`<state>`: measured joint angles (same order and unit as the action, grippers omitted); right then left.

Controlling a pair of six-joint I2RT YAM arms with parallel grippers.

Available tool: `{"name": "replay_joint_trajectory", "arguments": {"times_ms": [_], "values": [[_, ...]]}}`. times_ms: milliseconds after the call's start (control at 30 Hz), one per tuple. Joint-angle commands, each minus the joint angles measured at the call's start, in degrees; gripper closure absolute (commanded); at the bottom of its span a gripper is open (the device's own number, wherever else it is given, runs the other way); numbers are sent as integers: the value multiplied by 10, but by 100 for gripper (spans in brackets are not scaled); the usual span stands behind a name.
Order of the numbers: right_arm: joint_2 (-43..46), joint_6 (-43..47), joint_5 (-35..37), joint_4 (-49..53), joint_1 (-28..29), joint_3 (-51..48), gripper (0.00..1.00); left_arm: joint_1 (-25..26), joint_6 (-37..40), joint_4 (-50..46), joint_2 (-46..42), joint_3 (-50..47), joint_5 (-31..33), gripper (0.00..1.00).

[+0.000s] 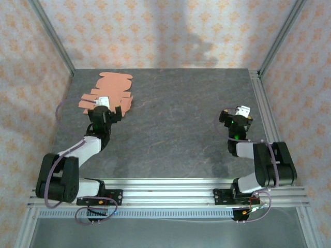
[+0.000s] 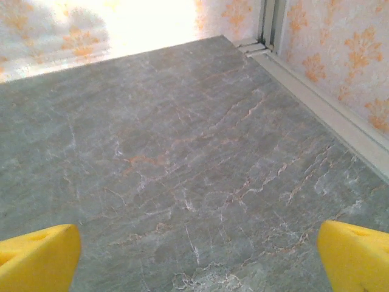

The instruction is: Fold the paper box

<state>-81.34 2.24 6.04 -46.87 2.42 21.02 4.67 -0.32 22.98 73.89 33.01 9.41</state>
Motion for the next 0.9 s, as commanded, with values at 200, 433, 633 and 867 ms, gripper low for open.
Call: {"name": "replay_joint_trajectory", "arguments": {"times_ms": [200,433,633,867], "values": [[132,50,-33,215,57,84,1,1,-169,-270,6,137,-20,0],[168,55,-47,291,167,134,1,-51,-233,-385,139,275,-54,0],[152,16,-43,289,271,151,1,-109,-266,-443,265,387,-110,7],[86,-24,-44,254,366,182,1,-142,-299,-501,391,483,-172,21]]}}
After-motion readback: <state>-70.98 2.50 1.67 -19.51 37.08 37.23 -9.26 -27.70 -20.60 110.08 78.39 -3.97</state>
